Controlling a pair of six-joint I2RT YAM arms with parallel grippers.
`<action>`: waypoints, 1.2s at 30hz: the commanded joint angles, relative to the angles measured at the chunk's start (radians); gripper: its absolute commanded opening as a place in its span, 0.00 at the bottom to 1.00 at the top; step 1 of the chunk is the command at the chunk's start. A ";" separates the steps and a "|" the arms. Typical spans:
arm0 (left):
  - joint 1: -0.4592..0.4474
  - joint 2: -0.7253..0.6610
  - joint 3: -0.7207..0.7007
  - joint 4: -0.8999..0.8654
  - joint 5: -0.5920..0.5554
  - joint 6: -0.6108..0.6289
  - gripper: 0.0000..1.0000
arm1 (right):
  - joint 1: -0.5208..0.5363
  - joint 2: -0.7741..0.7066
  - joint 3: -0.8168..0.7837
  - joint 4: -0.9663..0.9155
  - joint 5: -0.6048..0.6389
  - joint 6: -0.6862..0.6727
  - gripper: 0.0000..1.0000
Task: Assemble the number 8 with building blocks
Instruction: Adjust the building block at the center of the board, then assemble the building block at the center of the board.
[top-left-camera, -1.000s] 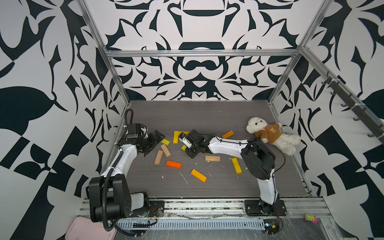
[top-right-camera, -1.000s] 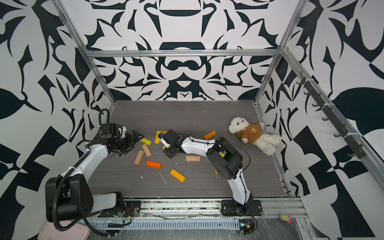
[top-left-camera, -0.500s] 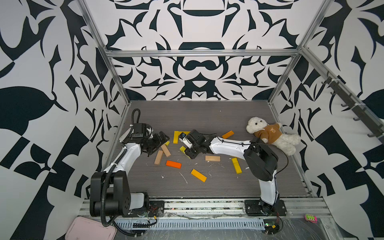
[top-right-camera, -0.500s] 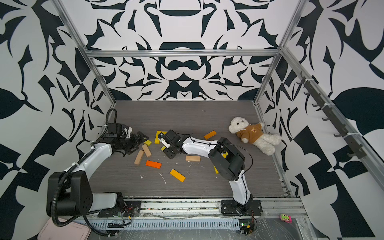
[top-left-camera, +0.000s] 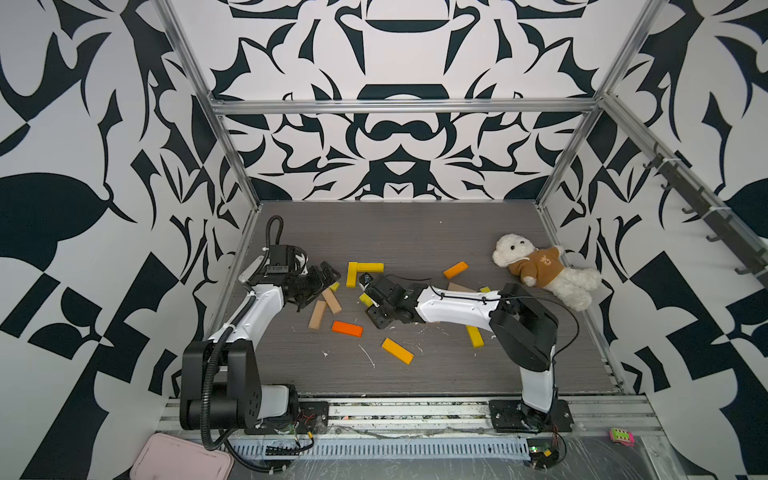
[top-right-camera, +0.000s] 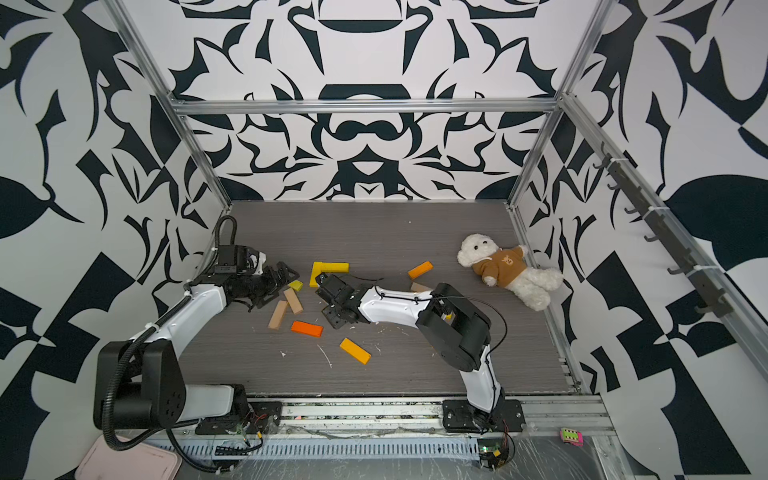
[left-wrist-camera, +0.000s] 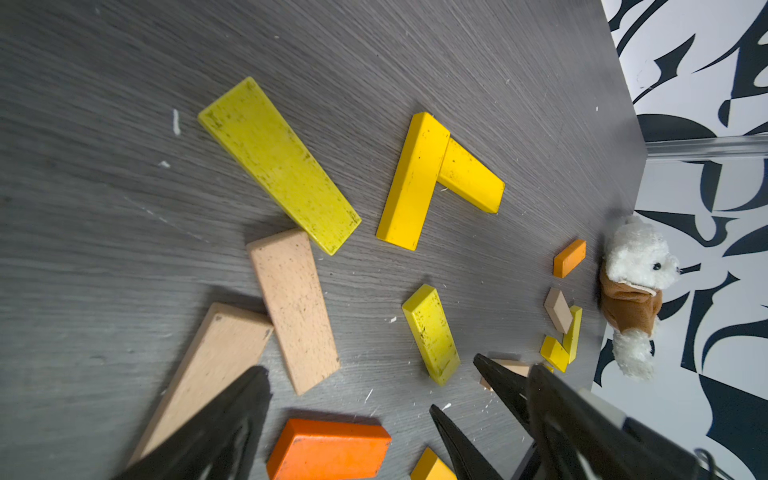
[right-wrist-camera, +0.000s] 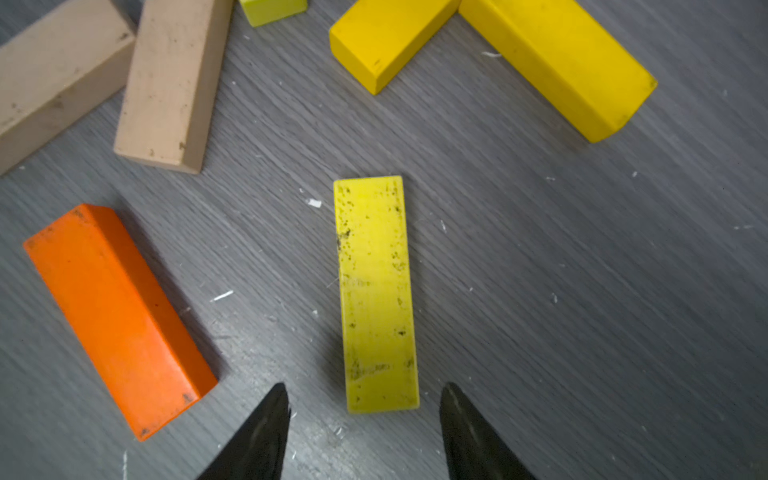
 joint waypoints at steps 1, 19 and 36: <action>-0.004 0.010 0.026 0.002 -0.003 -0.006 0.99 | 0.000 -0.003 -0.011 0.005 0.099 0.099 0.61; -0.015 0.023 0.030 0.014 0.003 -0.011 0.99 | -0.023 0.023 -0.032 0.048 0.062 0.179 0.42; -0.034 0.065 0.074 0.014 0.010 -0.007 0.99 | -0.067 0.008 -0.041 0.027 0.077 0.142 0.47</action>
